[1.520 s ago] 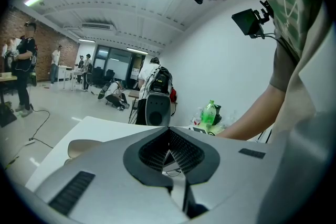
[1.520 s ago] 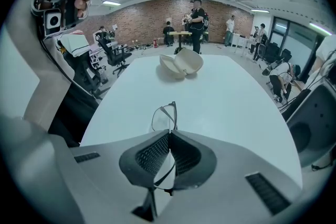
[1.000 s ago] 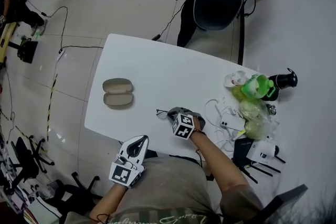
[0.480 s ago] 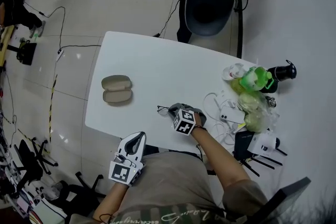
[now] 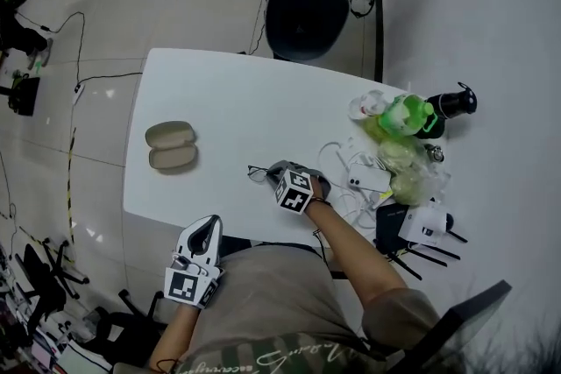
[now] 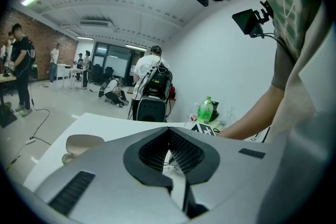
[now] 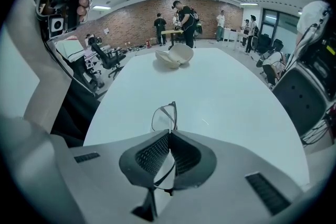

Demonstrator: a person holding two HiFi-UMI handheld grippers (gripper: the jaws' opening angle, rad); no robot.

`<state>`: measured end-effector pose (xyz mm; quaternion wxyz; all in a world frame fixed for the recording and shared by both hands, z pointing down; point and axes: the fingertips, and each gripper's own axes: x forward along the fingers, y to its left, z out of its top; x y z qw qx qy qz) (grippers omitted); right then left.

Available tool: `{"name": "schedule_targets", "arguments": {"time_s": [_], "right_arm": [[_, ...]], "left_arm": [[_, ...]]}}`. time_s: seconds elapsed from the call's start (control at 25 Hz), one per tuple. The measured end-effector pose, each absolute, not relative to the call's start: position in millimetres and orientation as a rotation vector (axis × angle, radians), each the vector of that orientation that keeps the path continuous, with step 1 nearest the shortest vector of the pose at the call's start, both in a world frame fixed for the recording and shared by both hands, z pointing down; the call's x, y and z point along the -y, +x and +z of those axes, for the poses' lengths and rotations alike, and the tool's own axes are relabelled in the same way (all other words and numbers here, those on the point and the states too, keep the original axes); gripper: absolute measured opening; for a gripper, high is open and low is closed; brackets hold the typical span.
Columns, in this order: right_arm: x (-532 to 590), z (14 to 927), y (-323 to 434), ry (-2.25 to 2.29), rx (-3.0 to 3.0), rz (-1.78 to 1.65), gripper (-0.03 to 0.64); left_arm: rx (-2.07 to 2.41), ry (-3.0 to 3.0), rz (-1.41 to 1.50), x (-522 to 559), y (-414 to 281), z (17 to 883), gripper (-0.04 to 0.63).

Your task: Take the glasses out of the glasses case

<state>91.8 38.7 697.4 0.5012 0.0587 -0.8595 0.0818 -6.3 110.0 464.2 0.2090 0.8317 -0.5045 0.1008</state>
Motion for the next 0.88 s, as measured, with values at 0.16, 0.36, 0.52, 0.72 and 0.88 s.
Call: {"name": "schedule_targets", "arguments": {"time_s": [0.16,0.36,0.52,0.72,0.88], "right_arm": [[-39,700,102,0.147,2.063,0.201,0.020],[-38,699,112,0.163,2.054,0.194,0.018],[-35,701,119,0.191,2.041,0.203,0.019],[-35,698,115,0.213,2.045,0.215,0.019],[-36,697,105,0.211,2.040,0.211,0.018]], "left_arm": [[1.378,2.343,0.283,-103,0,467,0.008],[1.332,2.378,0.280,-98,9,471,0.008],[1.291,2.381,0.253,-91,12,477,0.008],[1.252,2.394,0.256,-93,11,475,0.008],[1.274,2.388,0.233,-91,-4,469,0.008]]}}
